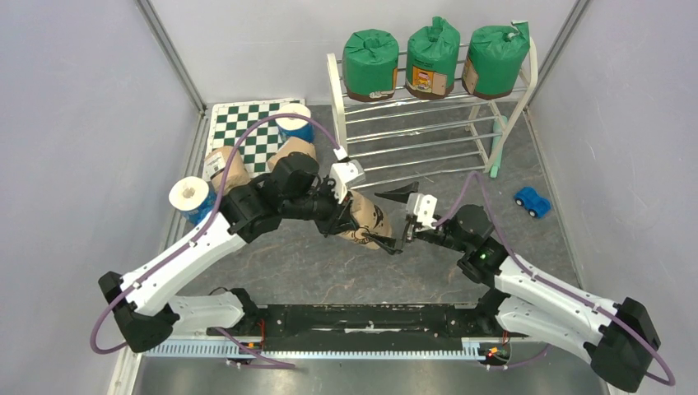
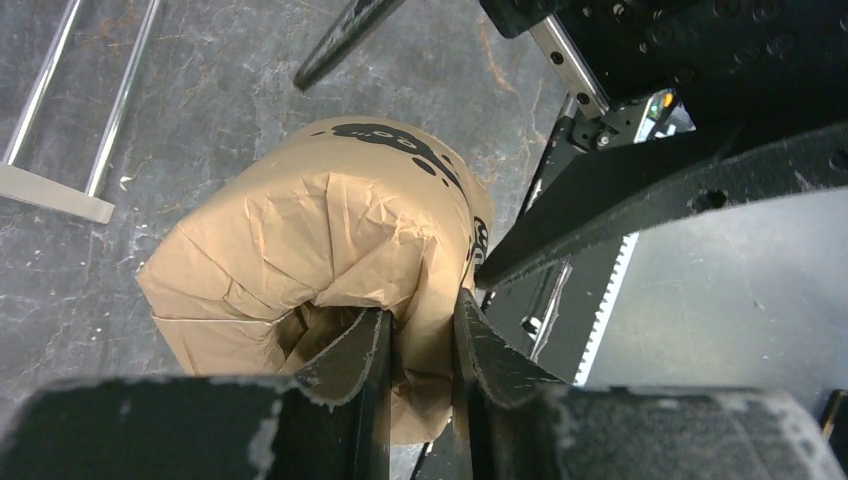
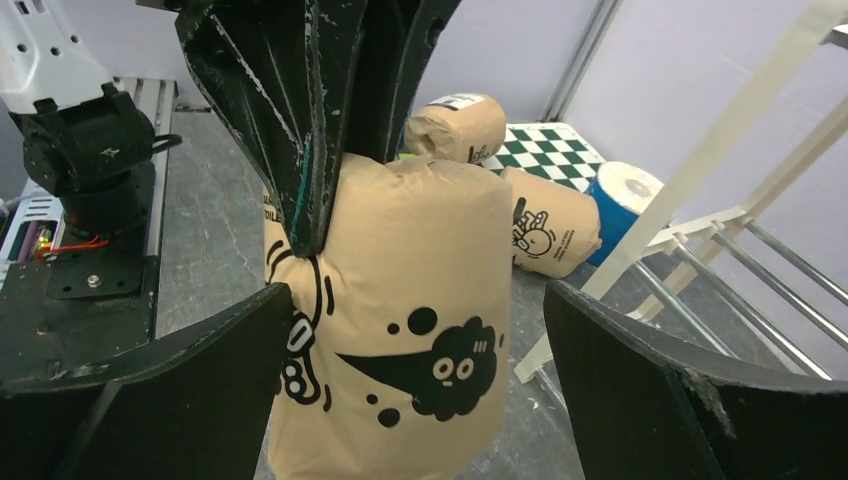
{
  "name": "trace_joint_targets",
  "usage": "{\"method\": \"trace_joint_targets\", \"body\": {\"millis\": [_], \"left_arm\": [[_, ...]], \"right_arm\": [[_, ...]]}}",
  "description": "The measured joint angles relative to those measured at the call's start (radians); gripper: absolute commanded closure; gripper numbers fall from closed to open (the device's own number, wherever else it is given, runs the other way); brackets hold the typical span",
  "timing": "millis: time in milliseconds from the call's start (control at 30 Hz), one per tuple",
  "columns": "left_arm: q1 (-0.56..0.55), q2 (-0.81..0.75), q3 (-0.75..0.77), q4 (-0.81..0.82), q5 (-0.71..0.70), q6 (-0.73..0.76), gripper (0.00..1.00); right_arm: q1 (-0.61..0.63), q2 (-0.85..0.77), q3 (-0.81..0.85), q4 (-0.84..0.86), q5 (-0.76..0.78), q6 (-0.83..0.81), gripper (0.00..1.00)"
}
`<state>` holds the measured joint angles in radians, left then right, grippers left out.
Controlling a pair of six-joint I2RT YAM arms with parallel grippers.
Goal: Place and organize the paper towels onto the shelf
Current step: Pick up the paper towel from the center of the board.
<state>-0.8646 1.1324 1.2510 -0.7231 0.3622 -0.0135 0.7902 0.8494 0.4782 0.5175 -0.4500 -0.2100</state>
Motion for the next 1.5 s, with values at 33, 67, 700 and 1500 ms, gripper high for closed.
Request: {"method": "trace_joint_targets", "body": {"millis": [33,67,700,1500], "left_arm": [[-0.007,0.007,0.006,-0.005,-0.011,0.005,0.91],[-0.013,0.013,0.011,-0.010,-0.021,0.015,0.91],[-0.088,0.064,0.042,-0.098,-0.105,0.127,0.87],[-0.137,-0.066,0.040,-0.012,-0.190,0.164,0.33]], "right_arm": [[0.008,0.013,0.009,-0.011,0.002,-0.006,0.02],[0.013,0.022,0.014,-0.019,0.003,-0.011,0.02],[0.047,0.168,0.124,-0.181,-0.024,-0.018,0.11],[0.045,0.112,-0.085,-0.077,0.156,-0.014,0.72]]}}
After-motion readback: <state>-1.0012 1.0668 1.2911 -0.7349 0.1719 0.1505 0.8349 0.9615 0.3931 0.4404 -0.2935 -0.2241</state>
